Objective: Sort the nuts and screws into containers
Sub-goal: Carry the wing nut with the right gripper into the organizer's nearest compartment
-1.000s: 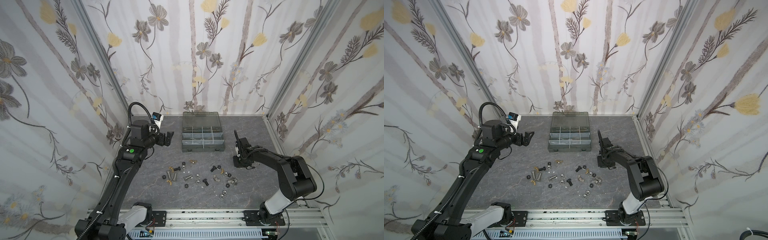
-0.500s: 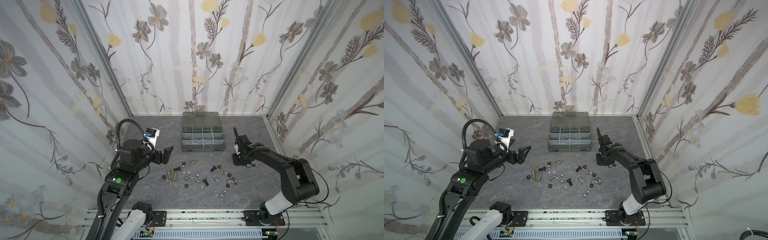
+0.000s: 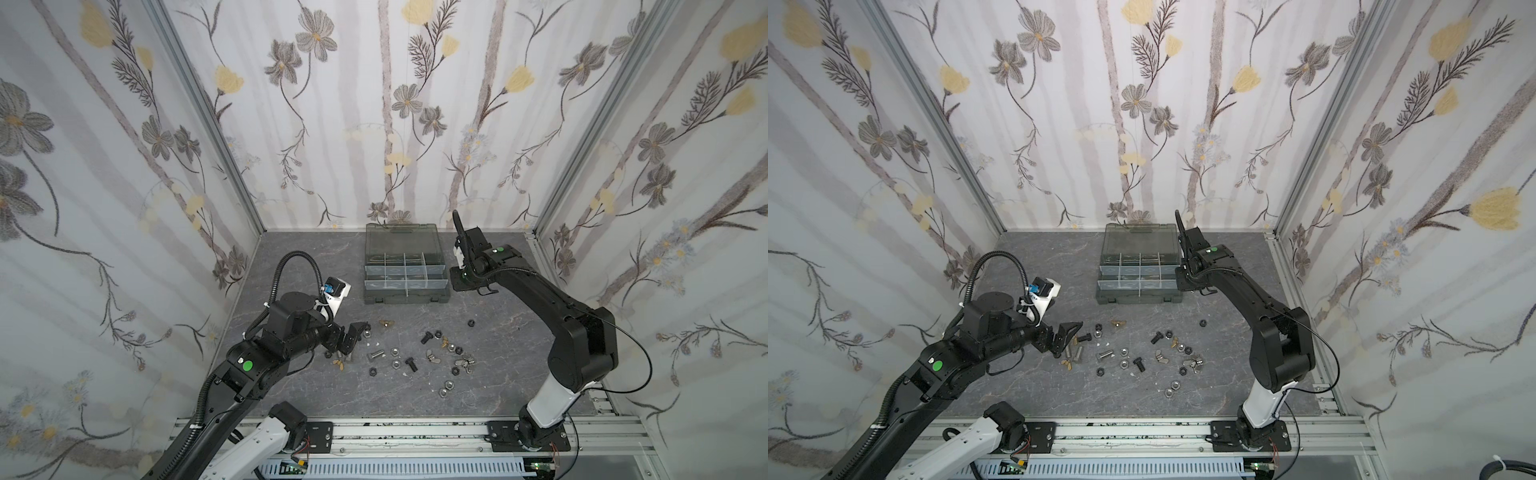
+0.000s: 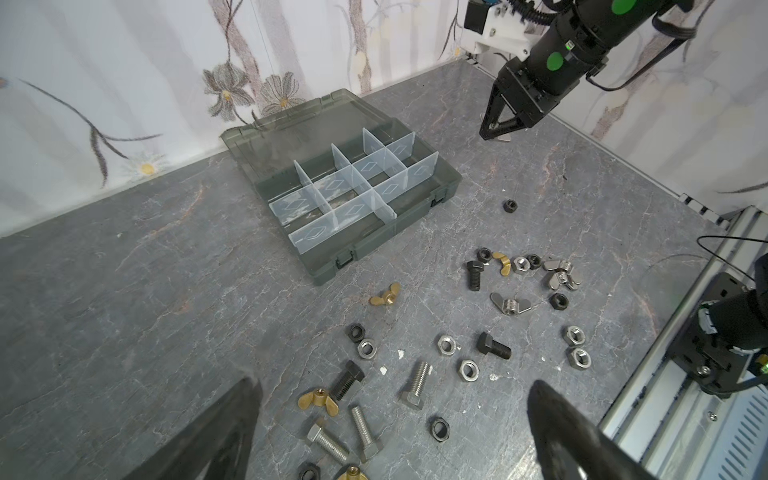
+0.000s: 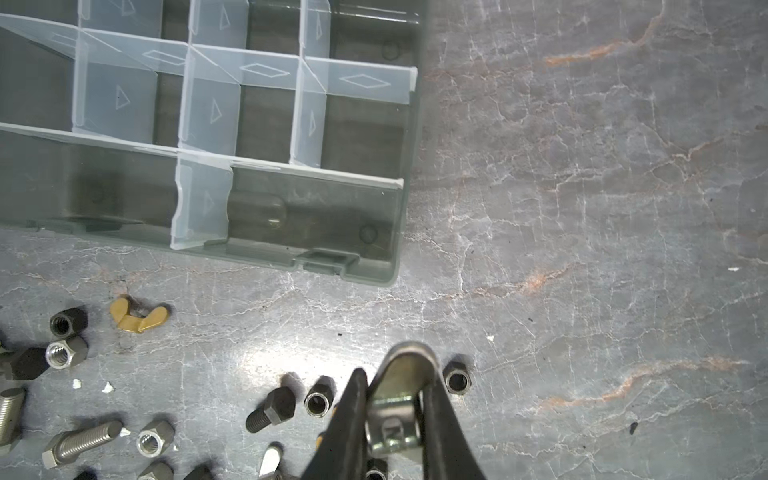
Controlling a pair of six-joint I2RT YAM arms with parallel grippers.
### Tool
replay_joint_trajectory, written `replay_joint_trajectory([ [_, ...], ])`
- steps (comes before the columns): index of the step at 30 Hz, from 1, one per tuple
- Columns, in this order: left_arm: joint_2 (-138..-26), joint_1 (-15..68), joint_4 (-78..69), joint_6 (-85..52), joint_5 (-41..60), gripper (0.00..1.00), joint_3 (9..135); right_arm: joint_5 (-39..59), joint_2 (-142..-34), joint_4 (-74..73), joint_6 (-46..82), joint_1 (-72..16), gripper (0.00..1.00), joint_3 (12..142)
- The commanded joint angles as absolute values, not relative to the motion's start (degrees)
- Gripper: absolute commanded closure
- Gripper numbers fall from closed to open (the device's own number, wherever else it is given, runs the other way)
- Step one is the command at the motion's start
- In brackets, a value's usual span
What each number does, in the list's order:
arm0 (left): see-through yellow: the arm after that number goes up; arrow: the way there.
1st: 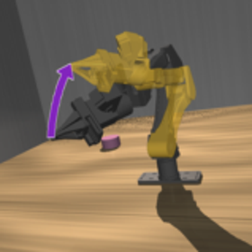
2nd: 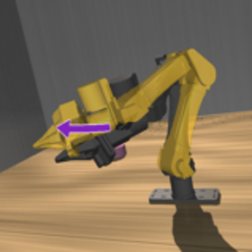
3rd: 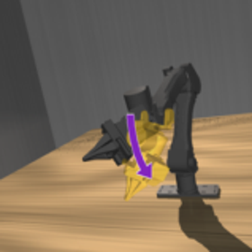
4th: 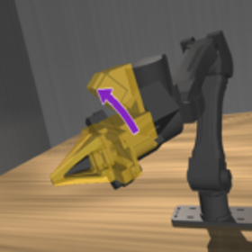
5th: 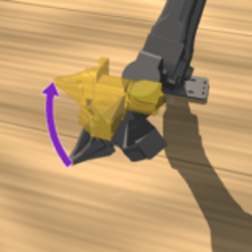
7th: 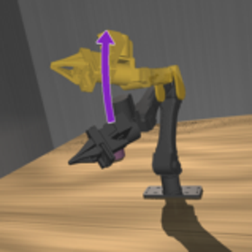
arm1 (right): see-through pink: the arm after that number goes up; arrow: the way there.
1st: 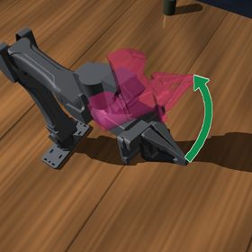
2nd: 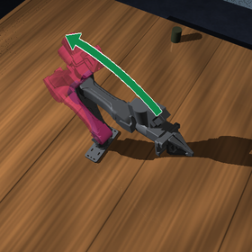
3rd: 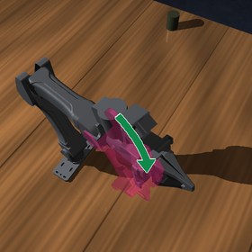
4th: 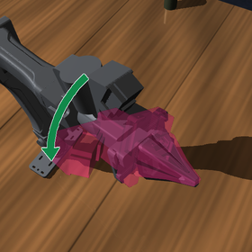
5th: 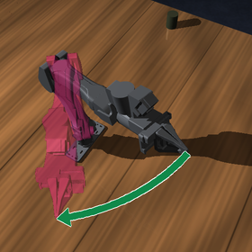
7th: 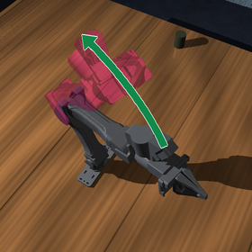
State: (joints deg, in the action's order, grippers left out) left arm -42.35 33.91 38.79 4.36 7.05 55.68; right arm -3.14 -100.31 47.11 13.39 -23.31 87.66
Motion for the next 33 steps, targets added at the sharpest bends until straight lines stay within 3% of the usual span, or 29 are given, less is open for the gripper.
replay_joint_trajectory([
  [1,-42.63,34.31,37.93,4.27,1.43,0.00,57.41,-3.67,-103.60,47.65,13.10,-23.81,0.87,91.36],
  [18,-44.20,34.26,39.57,3.13,2.00,0.00,58.98,-4.69,-130.99,47.94,9.58,-23.49,0.85,125.47],
  [33,-46.48,34.33,42.53,3.69,2.10,0.00,61.52,-4.66,-139.04,40.81,10.36,-22.55,0.83,126.91],
])
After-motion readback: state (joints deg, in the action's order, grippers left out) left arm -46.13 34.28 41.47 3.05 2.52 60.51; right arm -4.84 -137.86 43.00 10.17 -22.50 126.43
